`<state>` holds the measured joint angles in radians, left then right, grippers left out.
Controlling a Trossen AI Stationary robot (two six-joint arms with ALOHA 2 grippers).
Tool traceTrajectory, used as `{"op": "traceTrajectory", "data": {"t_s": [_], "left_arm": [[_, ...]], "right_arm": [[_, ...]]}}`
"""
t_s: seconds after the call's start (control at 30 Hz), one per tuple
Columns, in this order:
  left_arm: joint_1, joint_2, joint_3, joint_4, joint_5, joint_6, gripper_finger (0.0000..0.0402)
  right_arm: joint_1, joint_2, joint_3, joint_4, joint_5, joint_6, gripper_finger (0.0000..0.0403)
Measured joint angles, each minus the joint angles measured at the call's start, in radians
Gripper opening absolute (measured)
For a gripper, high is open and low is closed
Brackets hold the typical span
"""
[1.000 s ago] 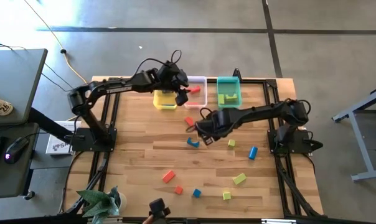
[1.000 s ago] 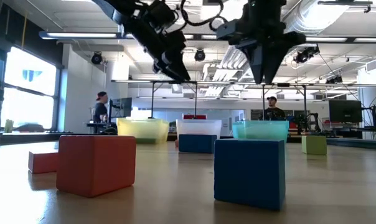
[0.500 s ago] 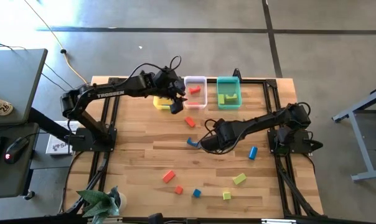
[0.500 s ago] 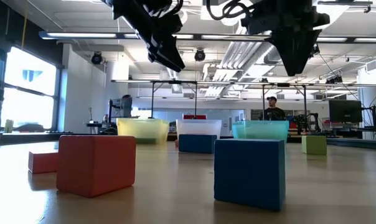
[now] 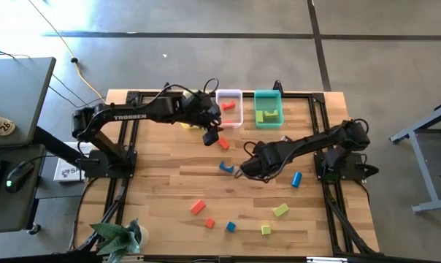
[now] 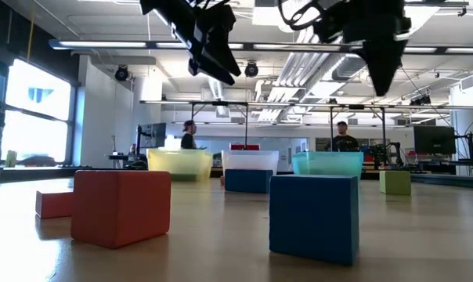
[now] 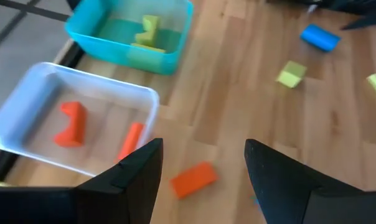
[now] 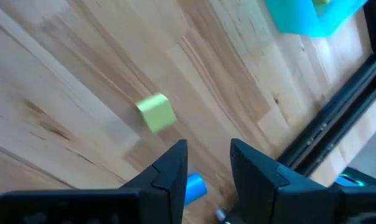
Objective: Sort & place blocks by color
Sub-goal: Put the green block into the green bin
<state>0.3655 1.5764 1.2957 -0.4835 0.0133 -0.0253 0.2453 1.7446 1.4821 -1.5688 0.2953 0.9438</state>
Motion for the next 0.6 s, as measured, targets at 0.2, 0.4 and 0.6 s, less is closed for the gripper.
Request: {"op": "traceTrajectory", "data": {"t_s": [0.2,0.4,0.6], "left_arm": [[-0.075,0.0,0.0,0.0,-0.001,-0.095,0.0216],[-0.145,0.001,0.0,0.001,-0.008,-0.179,0.0216],[-0.217,0.001,0.0,0.001,-0.054,-0.274,0.0216]], "right_arm": [[0.026,-0.139,-0.139,0.063,-0.013,0.016,0.011],[0.023,-0.311,-0.298,0.231,-0.073,0.024,0.011],[0.008,-0.442,-0.433,0.417,-0.097,0.02,0.0112]]}}
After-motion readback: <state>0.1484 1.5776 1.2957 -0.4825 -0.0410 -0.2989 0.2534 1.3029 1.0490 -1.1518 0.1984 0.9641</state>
